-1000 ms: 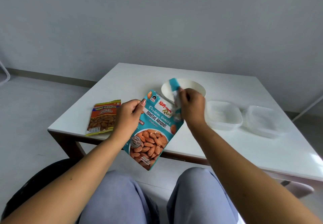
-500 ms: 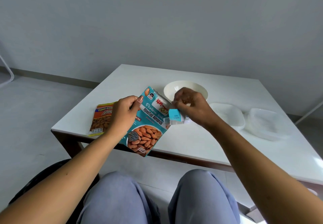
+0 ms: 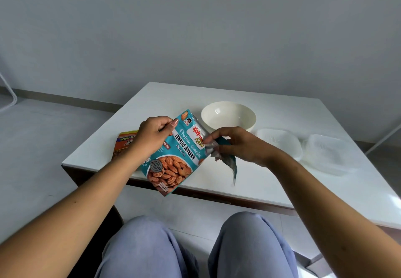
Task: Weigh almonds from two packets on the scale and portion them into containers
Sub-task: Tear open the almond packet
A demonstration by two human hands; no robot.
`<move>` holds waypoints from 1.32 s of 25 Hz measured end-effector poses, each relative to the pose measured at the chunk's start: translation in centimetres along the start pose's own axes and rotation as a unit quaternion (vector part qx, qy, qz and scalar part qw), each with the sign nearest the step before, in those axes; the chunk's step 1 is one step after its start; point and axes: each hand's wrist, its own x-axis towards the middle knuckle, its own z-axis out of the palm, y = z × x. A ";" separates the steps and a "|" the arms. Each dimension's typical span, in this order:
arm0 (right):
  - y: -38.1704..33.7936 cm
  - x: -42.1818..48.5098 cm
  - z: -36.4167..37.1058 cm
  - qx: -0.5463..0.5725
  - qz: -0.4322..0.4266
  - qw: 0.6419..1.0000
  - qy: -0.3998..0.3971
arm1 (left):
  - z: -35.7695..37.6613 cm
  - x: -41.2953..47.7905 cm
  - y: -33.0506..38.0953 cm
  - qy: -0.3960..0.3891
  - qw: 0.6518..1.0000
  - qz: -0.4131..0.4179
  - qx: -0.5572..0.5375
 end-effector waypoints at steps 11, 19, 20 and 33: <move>-0.4 0.0 -0.3 0.048 0.044 0.998 -0.010 | 0.4 0.6 1.2 -0.035 0.998 0.054 -0.017; -0.5 0.4 -0.2 0.059 0.058 0.996 -0.023 | 0.2 0.9 2.0 -0.056 0.996 0.061 -0.019; -0.6 0.4 -0.1 0.064 0.056 0.996 -0.015 | 0.1 0.9 1.9 -0.054 0.997 0.058 -0.022; -1.4 0.6 0.9 -0.018 0.011 1.000 -0.005 | 0.6 0.1 2.1 -0.042 0.951 0.181 0.247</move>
